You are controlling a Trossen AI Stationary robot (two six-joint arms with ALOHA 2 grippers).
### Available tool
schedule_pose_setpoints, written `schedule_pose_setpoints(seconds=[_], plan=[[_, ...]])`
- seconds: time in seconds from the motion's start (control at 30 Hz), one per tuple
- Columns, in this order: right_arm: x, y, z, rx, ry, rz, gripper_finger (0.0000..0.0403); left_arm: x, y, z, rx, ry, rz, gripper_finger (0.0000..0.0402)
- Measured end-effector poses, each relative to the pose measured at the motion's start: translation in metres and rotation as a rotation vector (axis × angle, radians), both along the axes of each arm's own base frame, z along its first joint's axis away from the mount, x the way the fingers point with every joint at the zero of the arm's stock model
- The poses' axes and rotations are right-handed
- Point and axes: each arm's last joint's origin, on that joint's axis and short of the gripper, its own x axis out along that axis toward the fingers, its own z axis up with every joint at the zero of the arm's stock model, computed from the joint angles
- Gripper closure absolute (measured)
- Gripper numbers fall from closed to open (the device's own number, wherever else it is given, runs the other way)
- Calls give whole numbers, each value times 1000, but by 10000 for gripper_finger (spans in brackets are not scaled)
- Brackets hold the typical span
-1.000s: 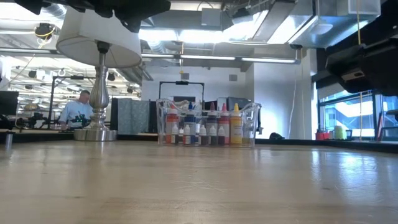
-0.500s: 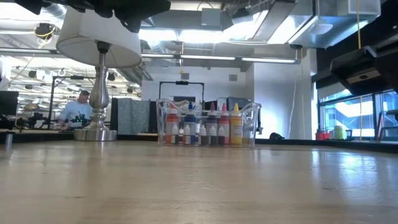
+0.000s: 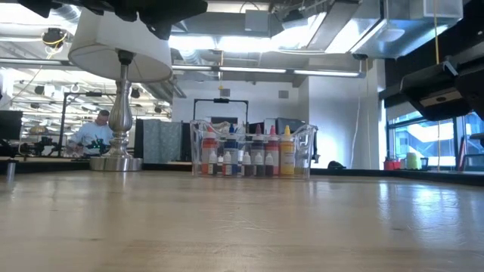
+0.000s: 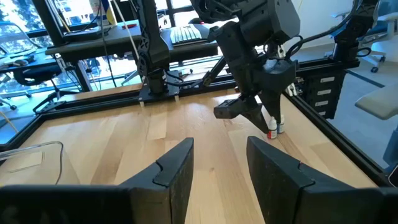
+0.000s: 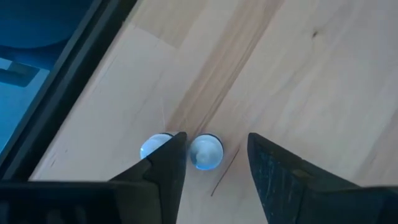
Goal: Pick & Place food coloring
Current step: Put the small orange food coloring bottle into the transparent bin
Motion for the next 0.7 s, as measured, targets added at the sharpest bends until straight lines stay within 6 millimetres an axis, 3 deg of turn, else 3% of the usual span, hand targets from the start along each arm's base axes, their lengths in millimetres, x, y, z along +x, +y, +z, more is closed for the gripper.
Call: schedule_pose_setpoints(seconds=[0.23, 0.7], plan=[[0, 0, 0, 8, 4, 4, 241, 0, 0, 0, 1, 1, 1, 256], [0, 0, 0, 19, 14, 11, 328, 0, 0, 0, 3, 2, 1, 258]])
